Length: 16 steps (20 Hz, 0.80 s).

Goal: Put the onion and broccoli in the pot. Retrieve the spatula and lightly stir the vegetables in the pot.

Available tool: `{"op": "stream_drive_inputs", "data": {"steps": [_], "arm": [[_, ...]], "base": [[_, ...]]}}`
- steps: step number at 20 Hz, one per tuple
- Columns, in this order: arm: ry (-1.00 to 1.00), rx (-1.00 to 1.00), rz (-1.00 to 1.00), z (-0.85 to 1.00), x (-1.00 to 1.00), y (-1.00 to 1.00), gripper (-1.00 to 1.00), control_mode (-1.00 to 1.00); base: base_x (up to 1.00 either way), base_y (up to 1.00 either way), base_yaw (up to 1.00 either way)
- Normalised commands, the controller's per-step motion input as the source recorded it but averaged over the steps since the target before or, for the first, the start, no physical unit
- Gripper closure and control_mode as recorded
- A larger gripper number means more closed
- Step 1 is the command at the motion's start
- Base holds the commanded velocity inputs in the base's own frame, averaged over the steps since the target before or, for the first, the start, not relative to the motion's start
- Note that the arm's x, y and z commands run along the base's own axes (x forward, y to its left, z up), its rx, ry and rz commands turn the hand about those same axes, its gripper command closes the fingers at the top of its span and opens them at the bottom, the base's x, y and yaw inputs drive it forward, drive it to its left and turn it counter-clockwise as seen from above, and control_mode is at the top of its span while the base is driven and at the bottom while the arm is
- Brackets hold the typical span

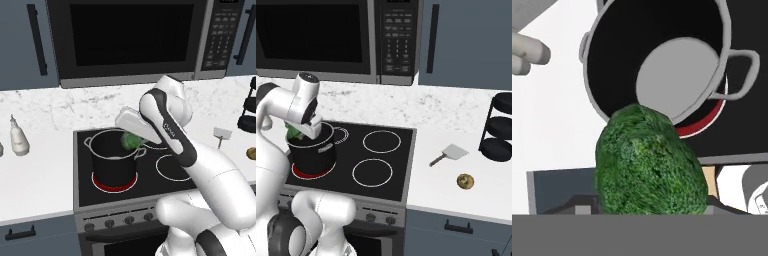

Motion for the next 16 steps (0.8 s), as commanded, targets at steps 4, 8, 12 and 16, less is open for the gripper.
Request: {"op": "stream_drive_inputs", "data": {"steps": [4,8,12,16], "arm": [[0.00,-0.10,-0.02,-0.19,0.17,0.24,1.00,-1.00],[-0.01,-0.08,0.00,-0.14,0.06,0.11,1.00,-1.00],[-0.05,-0.07,0.00,-0.08,0.02,0.13,1.00,-1.00],[-0.09,-0.08,0.00,-0.13,0.04,0.07,1.00,-1.00]], "base": [[0.00,0.00,0.00],[0.00,0.00,0.00],[0.00,0.00,0.00],[0.00,0.00,0.00]]}}
